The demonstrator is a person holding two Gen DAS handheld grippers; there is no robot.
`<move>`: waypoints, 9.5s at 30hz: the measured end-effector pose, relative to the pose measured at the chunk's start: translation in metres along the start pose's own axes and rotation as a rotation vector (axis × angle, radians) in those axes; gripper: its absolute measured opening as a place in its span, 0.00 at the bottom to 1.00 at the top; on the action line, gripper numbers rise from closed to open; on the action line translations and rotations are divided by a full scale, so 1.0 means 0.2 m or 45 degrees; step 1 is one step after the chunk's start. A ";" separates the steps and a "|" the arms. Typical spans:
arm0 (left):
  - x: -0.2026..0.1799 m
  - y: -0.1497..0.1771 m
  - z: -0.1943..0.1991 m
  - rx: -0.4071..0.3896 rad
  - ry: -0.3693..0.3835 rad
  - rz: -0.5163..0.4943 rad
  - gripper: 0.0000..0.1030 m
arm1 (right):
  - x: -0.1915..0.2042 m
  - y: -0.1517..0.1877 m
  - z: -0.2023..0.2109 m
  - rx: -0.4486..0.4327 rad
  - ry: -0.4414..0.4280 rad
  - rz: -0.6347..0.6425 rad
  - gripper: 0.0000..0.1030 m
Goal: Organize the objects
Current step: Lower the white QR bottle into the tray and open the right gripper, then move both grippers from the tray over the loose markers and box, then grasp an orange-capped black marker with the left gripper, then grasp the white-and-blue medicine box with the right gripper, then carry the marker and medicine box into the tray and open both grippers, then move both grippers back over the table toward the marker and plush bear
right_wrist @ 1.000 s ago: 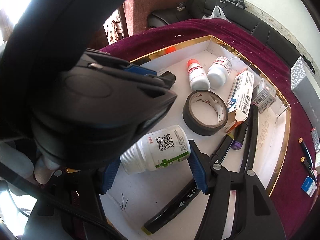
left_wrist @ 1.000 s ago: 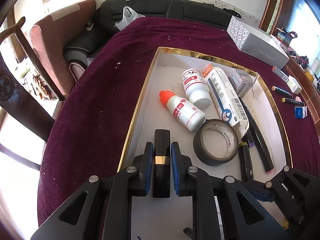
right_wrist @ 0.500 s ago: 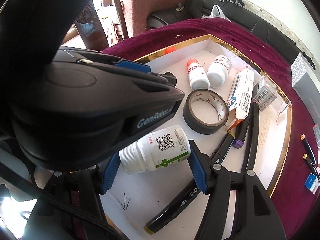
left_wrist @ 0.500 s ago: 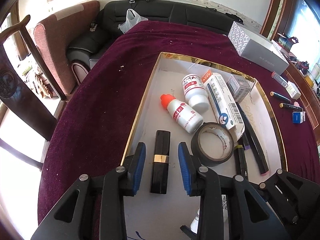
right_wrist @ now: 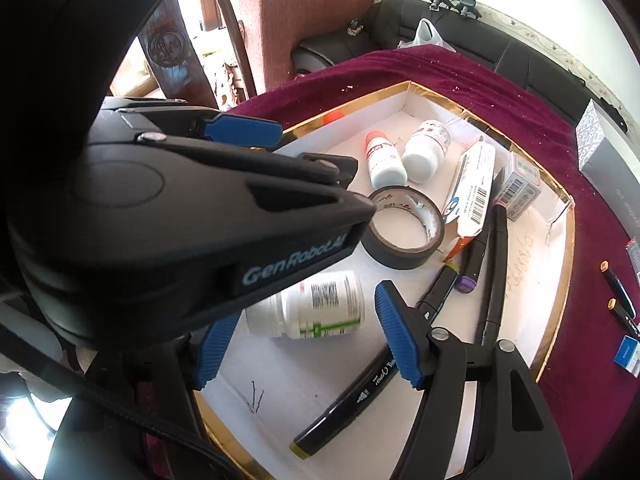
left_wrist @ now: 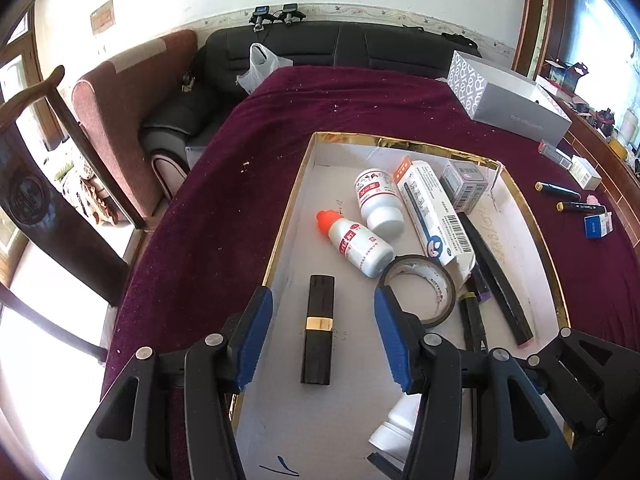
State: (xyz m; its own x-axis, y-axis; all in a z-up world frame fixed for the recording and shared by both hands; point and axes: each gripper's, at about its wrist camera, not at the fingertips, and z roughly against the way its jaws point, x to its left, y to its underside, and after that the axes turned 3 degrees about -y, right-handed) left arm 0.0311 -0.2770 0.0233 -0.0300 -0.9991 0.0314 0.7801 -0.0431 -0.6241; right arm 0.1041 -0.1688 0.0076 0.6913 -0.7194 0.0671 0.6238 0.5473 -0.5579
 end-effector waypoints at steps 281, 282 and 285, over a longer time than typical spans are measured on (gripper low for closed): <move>-0.38 0.09 0.56 -0.322 -0.087 -0.100 0.55 | -0.54 0.27 0.49 -0.121 0.065 -0.542 0.58; -0.41 0.09 0.57 -0.331 -0.082 -0.115 0.55 | -0.58 0.28 0.54 -0.141 0.082 -0.561 0.60; -0.53 0.06 0.60 -0.345 -0.058 -0.167 0.55 | -0.71 0.34 0.66 -0.197 0.128 -0.624 0.65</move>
State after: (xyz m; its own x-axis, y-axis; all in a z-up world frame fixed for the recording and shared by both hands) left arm 0.1185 -0.1715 0.1060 -0.0869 -0.9838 0.1568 0.5762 -0.1780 -0.7977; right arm 0.0969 0.0269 0.0695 0.2887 -0.9170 0.2753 0.7988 0.0722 -0.5973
